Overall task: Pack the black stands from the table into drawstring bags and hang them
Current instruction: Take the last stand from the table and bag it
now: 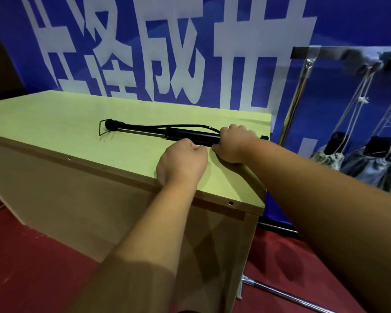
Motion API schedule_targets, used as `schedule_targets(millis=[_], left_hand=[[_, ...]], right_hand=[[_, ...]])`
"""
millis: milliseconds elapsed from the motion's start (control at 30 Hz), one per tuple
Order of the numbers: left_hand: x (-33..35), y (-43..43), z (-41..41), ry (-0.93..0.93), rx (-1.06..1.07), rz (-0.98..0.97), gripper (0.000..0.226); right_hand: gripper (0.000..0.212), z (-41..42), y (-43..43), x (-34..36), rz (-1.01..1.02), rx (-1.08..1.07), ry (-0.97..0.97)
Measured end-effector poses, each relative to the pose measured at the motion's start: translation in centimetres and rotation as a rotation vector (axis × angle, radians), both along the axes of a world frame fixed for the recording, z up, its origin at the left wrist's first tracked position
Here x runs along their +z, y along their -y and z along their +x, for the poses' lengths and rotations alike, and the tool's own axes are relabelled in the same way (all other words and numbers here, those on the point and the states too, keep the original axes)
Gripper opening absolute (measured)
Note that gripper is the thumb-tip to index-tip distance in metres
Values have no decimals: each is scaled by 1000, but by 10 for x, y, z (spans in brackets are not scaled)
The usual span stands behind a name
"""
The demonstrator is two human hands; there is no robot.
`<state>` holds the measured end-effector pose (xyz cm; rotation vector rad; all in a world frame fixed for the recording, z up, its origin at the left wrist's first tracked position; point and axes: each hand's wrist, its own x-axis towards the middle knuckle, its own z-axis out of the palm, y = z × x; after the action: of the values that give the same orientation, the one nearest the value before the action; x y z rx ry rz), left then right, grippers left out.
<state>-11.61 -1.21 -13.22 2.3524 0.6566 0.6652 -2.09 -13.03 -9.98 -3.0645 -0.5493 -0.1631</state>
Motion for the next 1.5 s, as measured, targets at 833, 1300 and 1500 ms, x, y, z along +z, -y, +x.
schedule_targets(millis=[833, 1300, 1500], left_hand=[[31, 44, -30, 26, -497, -680, 62], [12, 223, -74, 187, -961, -1139, 56], [-29, 281, -72, 189, -1001, -856, 64]], right_hand=[[40, -100, 115, 30, 461, -128, -237], [21, -200, 258, -17, 931, -284, -477], [25, -210, 291, -68, 1068, -308, -316]])
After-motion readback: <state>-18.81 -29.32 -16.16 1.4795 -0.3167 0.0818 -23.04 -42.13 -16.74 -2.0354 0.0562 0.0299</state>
